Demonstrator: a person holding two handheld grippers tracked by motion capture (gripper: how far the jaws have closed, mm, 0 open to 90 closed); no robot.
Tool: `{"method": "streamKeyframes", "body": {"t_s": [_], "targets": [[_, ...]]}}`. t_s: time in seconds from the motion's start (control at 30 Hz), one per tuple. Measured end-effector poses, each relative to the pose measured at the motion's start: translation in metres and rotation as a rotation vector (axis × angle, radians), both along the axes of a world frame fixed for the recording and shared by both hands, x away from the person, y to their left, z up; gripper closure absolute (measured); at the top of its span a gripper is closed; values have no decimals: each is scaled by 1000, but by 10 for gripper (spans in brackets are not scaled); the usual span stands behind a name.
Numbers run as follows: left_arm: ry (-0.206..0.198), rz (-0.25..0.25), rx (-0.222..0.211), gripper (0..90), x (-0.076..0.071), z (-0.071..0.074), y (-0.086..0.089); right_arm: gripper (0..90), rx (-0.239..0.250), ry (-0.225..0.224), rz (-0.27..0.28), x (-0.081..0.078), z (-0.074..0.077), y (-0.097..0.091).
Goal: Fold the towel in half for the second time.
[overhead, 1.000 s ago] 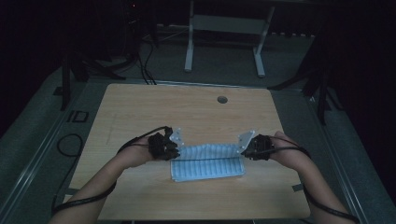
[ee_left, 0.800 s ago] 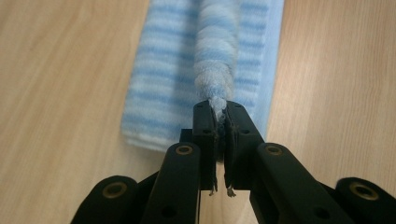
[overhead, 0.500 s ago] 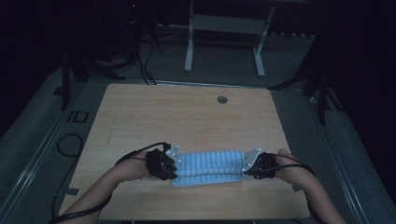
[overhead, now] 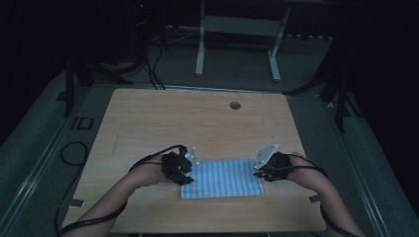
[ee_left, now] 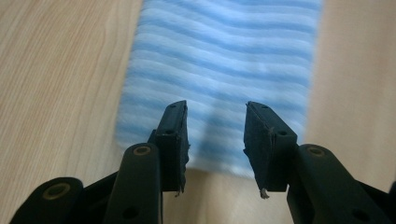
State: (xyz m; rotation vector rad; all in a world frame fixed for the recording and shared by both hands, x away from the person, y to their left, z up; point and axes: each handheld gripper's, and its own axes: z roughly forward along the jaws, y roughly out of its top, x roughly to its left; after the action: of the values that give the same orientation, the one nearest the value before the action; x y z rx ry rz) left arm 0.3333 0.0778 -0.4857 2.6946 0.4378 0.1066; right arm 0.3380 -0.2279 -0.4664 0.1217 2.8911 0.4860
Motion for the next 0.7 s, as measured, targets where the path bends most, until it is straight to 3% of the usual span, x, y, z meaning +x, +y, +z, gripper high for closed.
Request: {"method": "streamKeyframes", "body": {"t_s": [0.17,0.2,0.23,0.27,0.3,0.4,0.7], "targets": [[24,-11,35,599,14,-18,-6,759,-48,41,-10,19,-27,11],[24,-11,35,599,14,-18,-6,759,-48,41,-10,19,-27,11],[27,-27,8,599,19,-23,-5,755,-55,55,-22,23,-31,12],[36,-30,-3,599,21,-25,-4,739,-74,73,-30,31,-40,13],[40,-24,7,599,24,-27,-3,738,-77,86,-39,34,-43,14],[43,-7,20,599,30,-31,-1,737,-65,96,-46,39,-45,16],[40,57,26,599,65,-32,12,729,-32,113,-78,58,-47,27]]}}
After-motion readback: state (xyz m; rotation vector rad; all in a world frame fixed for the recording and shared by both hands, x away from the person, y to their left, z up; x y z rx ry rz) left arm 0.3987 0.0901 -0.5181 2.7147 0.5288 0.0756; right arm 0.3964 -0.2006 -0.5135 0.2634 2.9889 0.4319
